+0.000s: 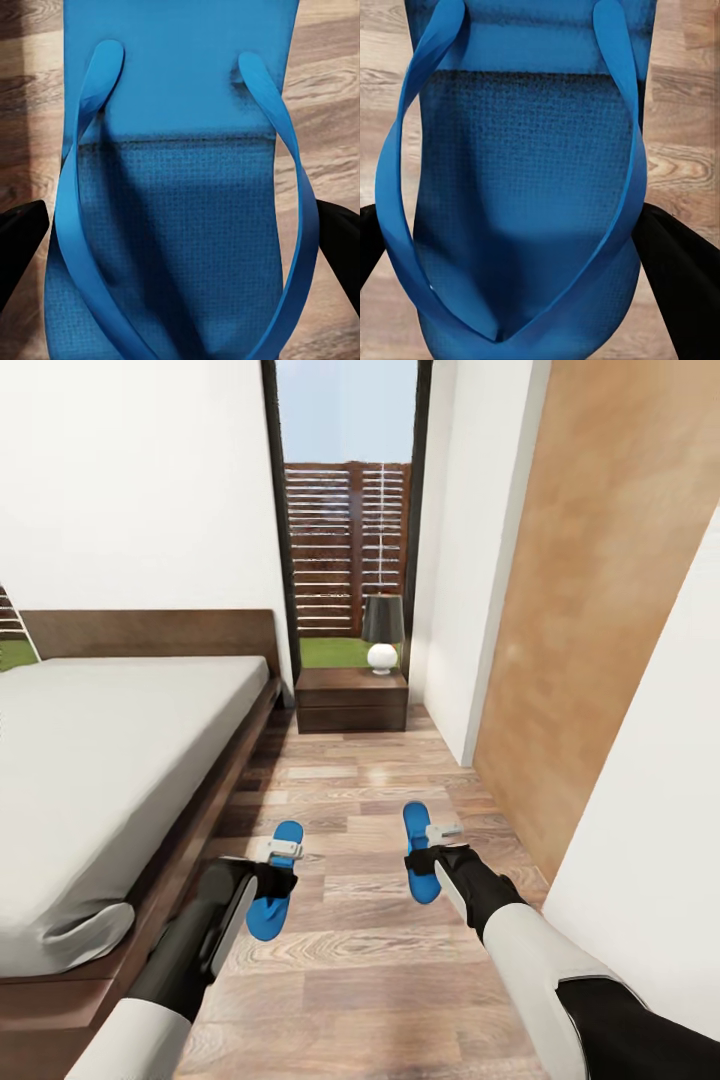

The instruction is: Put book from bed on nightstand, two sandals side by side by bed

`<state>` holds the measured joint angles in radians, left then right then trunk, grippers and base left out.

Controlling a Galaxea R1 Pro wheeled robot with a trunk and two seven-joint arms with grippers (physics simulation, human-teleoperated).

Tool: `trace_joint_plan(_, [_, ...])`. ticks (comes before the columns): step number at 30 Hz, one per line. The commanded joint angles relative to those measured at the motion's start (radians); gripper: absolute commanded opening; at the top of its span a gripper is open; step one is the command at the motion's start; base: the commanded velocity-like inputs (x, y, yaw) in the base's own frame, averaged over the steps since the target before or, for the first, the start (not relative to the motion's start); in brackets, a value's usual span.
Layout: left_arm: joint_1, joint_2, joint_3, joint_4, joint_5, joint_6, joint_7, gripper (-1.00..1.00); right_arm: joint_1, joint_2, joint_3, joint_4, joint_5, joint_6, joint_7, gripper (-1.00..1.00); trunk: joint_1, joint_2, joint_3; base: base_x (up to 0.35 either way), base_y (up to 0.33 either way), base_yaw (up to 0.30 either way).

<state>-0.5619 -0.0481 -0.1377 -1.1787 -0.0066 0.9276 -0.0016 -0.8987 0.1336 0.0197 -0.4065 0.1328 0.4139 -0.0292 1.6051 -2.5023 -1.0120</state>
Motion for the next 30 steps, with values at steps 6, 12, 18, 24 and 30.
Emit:
trace_joint_plan(6, [-0.018,0.000,0.000,0.060,0.000,-0.020,0.000,-1.00,0.000,0.000,0.003,-0.002,0.007,0.006,-0.001,-1.00,-0.003,0.001,0.022,0.000,0.000,0.000])
trace_joint_plan(12, [-0.028,0.000,0.000,0.084,0.000,-0.025,0.000,-1.00,0.000,0.000,0.003,-0.001,0.007,0.006,-0.001,-1.00,-0.009,0.009,0.045,0.000,0.000,0.000])
trace_joint_plan(18, [-0.031,0.001,0.000,0.091,-0.002,-0.028,0.000,-1.00,0.000,0.000,0.003,0.000,0.007,0.005,-0.001,-1.00,-0.032,0.051,0.064,0.000,0.000,0.000])
trace_joint_plan(24, [-0.032,0.001,0.000,0.092,-0.004,-0.035,0.001,-1.00,0.000,0.000,0.003,0.000,0.007,0.005,-0.001,-1.00,-0.055,0.093,0.082,0.000,0.000,0.000])
trace_joint_plan(30, [-0.032,0.000,0.000,0.093,-0.006,-0.045,0.004,-1.00,0.000,0.000,0.003,0.000,0.007,0.005,-0.001,-1.00,-0.078,0.135,0.101,0.000,0.000,0.000])
